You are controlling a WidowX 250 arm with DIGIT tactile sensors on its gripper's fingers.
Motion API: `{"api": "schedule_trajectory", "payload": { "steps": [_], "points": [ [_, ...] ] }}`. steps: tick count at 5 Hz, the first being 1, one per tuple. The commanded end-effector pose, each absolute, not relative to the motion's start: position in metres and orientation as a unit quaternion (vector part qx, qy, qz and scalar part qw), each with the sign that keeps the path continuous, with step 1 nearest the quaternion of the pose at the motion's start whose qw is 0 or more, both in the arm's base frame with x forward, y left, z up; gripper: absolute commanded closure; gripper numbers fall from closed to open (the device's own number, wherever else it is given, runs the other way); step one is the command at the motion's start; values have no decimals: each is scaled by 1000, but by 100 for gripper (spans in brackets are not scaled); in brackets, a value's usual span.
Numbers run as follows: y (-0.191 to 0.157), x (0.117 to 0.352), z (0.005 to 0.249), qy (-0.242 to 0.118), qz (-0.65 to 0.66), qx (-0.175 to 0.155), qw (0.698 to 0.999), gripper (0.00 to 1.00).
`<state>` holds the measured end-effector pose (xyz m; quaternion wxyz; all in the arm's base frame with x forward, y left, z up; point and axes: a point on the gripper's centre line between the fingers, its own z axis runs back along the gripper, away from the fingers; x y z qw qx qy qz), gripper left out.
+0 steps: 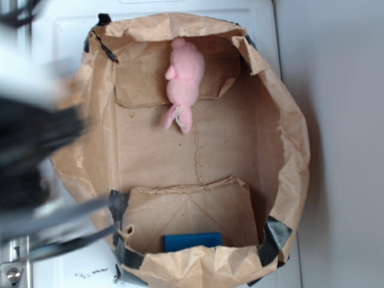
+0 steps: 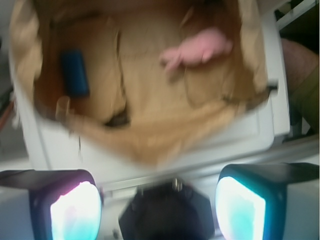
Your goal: Grab the pink bunny.
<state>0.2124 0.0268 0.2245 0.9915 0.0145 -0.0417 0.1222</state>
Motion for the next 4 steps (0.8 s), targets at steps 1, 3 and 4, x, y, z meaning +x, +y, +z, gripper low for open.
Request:
{"api": "schedule_trajectory", "payload": {
  "steps": [1, 3, 4],
  "points": [
    [68, 252, 201, -135, 280, 32, 950, 0],
    [74, 260, 170, -158, 323, 17, 933, 0],
    [74, 260, 170, -158, 323, 17, 933, 0]
  ]
}}
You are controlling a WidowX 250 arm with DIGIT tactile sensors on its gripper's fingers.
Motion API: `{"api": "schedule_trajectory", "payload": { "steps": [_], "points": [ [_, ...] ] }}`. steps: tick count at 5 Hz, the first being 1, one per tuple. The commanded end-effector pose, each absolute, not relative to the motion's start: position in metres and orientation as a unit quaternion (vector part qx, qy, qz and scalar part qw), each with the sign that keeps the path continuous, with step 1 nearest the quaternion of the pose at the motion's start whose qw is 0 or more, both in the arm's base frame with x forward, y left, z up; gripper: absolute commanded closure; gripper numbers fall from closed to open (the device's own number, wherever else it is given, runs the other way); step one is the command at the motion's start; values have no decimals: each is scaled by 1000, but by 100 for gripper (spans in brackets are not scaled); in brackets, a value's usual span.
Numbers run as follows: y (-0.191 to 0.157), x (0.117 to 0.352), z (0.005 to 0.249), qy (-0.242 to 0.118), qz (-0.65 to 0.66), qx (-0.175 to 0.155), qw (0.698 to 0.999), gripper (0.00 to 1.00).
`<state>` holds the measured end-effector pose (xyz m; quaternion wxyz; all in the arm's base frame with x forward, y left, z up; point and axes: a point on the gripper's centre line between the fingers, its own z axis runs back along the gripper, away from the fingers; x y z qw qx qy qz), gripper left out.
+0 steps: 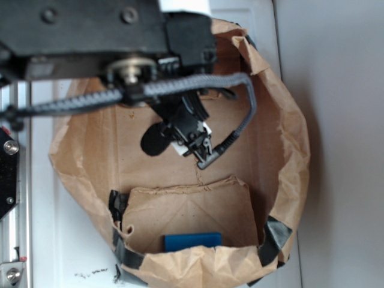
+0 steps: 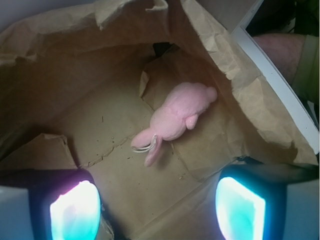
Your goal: Grab the pink bunny.
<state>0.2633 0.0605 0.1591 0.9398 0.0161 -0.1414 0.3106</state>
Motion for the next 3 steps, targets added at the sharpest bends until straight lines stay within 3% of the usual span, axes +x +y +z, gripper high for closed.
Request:
{"api": "schedule_trajectory", "payload": {
  "steps": [1, 2, 3],
  "points": [
    [74, 260, 170, -158, 323, 17, 933, 0],
    [74, 260, 170, -158, 323, 17, 933, 0],
    [76, 274, 148, -186, 356, 23, 916, 0]
  ]
}}
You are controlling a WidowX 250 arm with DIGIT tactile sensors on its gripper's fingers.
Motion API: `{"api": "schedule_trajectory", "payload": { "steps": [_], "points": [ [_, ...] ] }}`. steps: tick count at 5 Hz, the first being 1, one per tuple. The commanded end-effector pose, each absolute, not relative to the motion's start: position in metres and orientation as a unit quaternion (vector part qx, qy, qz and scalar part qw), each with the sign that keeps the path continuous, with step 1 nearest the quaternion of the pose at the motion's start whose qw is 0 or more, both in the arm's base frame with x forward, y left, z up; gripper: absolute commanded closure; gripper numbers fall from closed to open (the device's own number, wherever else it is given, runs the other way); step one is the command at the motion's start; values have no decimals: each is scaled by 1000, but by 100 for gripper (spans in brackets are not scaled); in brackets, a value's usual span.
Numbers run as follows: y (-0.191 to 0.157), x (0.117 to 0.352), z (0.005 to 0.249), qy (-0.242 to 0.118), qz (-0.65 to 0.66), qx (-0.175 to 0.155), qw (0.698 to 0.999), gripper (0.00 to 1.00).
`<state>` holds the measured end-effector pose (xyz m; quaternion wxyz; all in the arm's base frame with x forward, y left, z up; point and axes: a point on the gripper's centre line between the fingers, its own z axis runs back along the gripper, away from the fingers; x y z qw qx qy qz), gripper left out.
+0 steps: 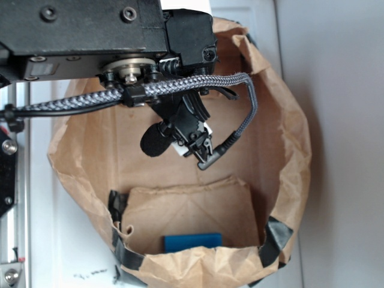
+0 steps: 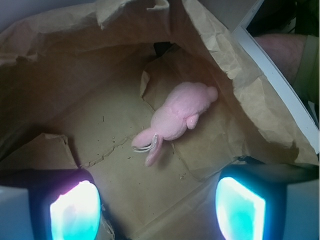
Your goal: Grab the pink bunny.
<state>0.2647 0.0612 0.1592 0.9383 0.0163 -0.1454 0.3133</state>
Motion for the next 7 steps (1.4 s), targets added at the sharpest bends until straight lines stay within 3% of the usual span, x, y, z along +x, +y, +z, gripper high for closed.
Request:
{"api": "schedule_trajectory", "payload": {
  "steps": [1, 2, 3, 4, 5, 6, 7],
  "points": [
    [77, 286, 128, -177, 371, -5, 912, 0],
    [71, 302, 109, -166, 391, -7, 905, 0],
    [46, 298, 102, -155, 388, -16, 909, 0],
    [44, 300, 91, -141, 393, -15, 908, 0],
    [44, 271, 82, -103, 430, 0, 897, 0],
    [36, 247, 99, -110, 463, -20, 879, 0],
    [32, 257, 98, -131, 524, -29, 841, 0]
  ]
}}
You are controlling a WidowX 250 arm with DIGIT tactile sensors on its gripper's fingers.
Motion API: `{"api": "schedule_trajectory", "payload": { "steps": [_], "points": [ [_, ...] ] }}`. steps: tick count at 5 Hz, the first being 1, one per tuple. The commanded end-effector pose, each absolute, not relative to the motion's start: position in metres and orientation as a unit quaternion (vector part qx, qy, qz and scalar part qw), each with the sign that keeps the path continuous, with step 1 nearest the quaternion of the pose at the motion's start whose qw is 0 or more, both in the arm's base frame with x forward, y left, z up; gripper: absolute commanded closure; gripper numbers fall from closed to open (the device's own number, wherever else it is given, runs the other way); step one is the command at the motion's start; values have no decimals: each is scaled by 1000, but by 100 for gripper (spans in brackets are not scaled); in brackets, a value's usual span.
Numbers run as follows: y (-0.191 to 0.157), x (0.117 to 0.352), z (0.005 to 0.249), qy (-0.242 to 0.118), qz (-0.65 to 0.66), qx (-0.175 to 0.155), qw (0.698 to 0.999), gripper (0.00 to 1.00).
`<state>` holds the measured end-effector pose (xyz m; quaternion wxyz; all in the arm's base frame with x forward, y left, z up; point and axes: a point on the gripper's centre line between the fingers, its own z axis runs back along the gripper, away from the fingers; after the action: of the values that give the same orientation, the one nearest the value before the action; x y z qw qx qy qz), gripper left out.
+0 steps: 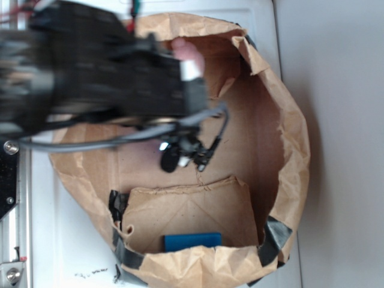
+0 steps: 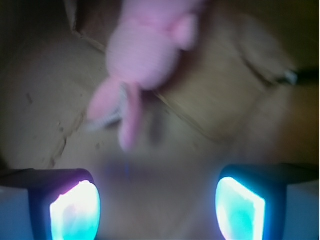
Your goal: Grab the pink bunny.
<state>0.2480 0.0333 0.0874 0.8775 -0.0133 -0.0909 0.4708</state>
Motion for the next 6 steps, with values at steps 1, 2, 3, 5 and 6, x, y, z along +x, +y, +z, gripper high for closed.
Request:
{"api": "schedule_trajectory", "payload": {
  "steps": [1, 2, 3, 5, 6],
  "points": [
    [38, 261, 98, -129, 547, -31, 827, 0],
    [42, 259, 99, -136, 529, -45, 836, 0],
    [45, 260, 97, -157, 515, -51, 841, 0],
    [42, 247, 85, -140, 531, -18, 836, 0],
    [43, 238, 85, -145, 540, -14, 829, 0]
  ]
}}
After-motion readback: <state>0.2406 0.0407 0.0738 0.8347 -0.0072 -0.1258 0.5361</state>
